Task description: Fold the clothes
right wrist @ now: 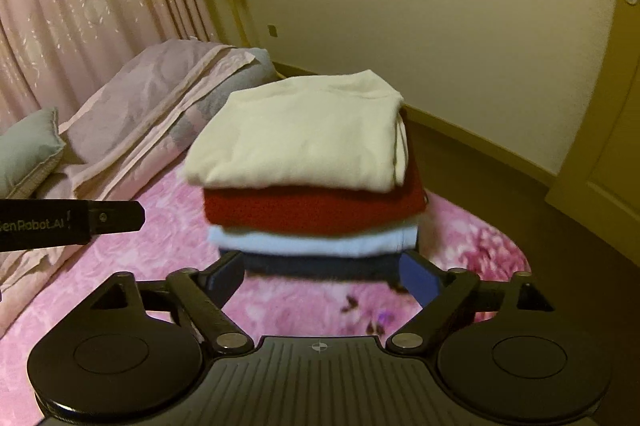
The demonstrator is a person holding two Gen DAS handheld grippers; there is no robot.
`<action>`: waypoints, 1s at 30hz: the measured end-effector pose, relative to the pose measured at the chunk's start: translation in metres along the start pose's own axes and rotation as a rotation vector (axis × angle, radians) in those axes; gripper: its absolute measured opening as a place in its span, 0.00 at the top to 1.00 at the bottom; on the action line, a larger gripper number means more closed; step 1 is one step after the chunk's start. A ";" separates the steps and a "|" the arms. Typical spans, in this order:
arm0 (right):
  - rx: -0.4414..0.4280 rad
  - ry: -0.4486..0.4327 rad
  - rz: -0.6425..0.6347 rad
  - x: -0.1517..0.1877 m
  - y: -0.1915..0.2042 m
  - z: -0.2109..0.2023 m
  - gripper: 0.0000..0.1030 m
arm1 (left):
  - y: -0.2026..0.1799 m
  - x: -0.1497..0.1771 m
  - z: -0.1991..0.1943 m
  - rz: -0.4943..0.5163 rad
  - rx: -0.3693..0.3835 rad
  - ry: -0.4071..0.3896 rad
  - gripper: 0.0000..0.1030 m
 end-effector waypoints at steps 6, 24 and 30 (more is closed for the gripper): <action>0.028 -0.012 0.003 0.022 0.021 -0.063 0.13 | 0.005 0.025 -0.059 0.044 -0.027 -0.003 0.58; 0.160 -0.093 0.018 0.083 0.059 -0.179 0.01 | 0.011 0.091 -0.171 0.091 0.028 -0.026 0.41; 0.146 -0.110 0.077 0.082 0.058 -0.193 0.01 | 0.009 0.100 -0.192 0.078 0.039 -0.033 0.37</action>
Point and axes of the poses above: each gripper's, at about its wrist camera, not at the fingertips, and z roughly the way its jaws point, y to its left, x to its underside, the point moved 4 cm from there along z, roughly the way its jaws point, and after that the axes turned 12 degrees about -y, right-handed, at the moved point
